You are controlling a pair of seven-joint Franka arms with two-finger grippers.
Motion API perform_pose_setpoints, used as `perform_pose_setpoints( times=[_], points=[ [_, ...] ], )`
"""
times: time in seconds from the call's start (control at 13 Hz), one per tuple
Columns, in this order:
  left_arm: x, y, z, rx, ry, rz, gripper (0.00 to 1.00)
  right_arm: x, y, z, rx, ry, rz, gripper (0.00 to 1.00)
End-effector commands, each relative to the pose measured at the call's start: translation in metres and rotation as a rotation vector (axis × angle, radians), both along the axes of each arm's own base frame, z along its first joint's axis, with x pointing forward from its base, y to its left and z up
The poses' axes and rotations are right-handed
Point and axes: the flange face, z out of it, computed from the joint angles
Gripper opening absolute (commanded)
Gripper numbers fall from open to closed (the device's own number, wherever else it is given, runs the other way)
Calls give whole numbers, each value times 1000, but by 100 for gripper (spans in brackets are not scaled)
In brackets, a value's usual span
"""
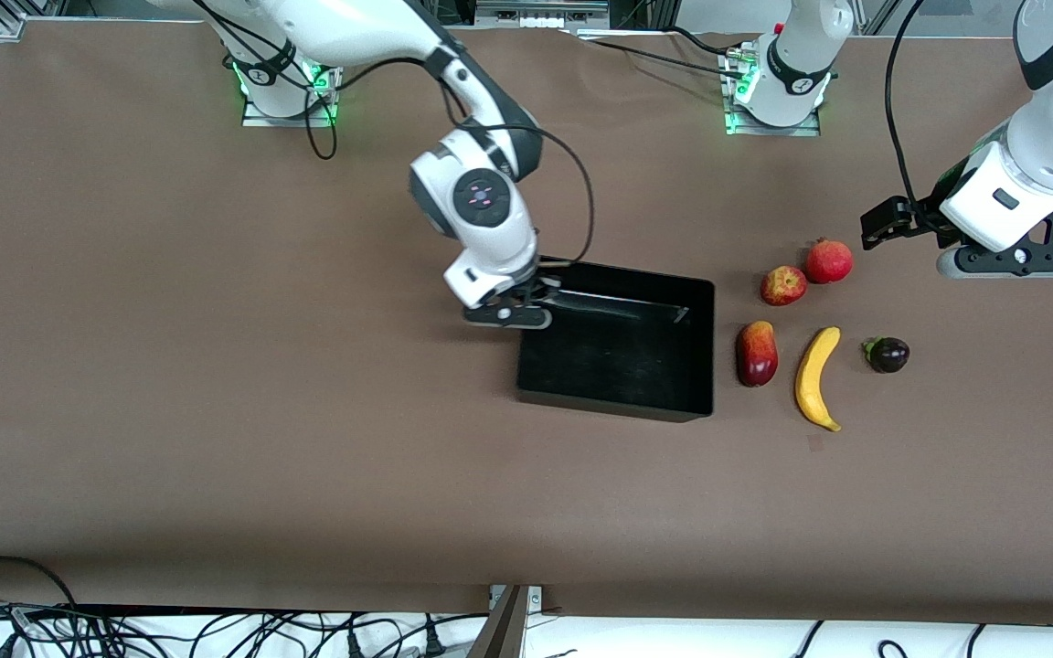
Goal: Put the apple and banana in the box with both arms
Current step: 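Push the black box with the right gripper toward the fruit, then withdraw the right gripper while the left gripper reaches the small apple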
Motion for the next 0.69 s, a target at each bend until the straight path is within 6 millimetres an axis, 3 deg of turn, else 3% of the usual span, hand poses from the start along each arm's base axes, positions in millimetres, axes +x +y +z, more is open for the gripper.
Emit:
perform_pose_setpoints(
  times=[0.0, 0.15, 0.31, 0.38, 0.46, 0.54, 0.62],
  points=[
    [2, 0, -2, -33, 30, -10, 100, 2, 18, -2, 55, -42, -20, 0],
    [3, -9, -14, -18, 67, -30, 100, -2, 25, -10, 64, -53, -7, 0],
    [9, -8, -50, 1, 160, -75, 100, -2, 27, -11, 63, -56, -2, 0],
    [20, 6, -58, 30, 147, -152, 100, -1, 26, -10, 64, -58, -1, 14],
    [26, 17, -64, -2, 128, -230, 100, 2, 24, -5, 63, -64, 0, 91],
    [36, 17, -86, -7, 107, -314, 100, 6, 21, 5, 64, -73, -1, 100],
    [39, 17, -106, -12, 99, -339, 100, 15, 13, 25, 69, -86, -8, 100]
  ],
)
